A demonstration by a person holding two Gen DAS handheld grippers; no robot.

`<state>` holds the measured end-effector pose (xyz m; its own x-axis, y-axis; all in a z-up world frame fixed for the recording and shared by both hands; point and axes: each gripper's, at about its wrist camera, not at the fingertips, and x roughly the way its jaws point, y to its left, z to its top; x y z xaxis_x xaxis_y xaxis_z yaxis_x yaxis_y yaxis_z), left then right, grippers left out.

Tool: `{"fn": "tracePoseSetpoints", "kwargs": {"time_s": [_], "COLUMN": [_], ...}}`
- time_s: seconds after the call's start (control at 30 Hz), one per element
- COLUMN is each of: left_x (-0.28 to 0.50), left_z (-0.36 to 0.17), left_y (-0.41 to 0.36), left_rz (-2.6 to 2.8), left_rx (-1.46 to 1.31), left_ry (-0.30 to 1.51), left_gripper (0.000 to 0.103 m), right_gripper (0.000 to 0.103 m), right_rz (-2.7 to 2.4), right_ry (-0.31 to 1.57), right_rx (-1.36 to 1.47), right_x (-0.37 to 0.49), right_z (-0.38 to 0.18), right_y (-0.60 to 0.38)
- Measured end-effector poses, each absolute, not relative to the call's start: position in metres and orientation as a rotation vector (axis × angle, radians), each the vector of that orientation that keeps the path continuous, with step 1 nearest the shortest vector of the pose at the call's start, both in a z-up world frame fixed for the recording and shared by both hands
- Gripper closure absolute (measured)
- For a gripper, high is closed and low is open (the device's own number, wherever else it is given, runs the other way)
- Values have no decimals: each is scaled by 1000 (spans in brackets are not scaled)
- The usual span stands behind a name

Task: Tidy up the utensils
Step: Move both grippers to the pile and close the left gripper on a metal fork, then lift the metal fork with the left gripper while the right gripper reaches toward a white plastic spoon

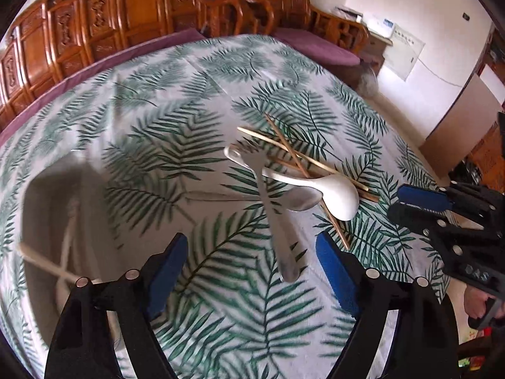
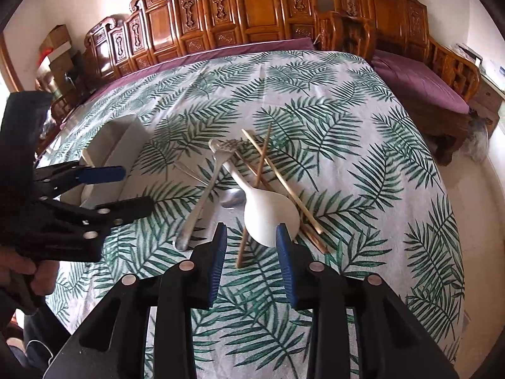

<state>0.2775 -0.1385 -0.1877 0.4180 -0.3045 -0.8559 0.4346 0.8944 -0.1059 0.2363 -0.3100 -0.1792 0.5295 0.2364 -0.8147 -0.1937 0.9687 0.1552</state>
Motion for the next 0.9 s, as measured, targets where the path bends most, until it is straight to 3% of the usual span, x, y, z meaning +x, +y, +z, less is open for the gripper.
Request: {"fn": "tracePoseSetpoints", "kwargs": {"time_s": [0.3,0.9], "left_x": [307,306], "left_z": [-231,-232], "left_y": [-164,-186], "left_rz": [-478,-437], "left_rx": [164,315], "left_ry": [1144,1139], "left_gripper": [55,75], "right_gripper": [68,68], "right_rz": [263,277], "right_ry": [994,974], "right_rx": [112,97], "right_x": [229,220], "right_z": [-195,-198], "right_y": [-320,-324]}}
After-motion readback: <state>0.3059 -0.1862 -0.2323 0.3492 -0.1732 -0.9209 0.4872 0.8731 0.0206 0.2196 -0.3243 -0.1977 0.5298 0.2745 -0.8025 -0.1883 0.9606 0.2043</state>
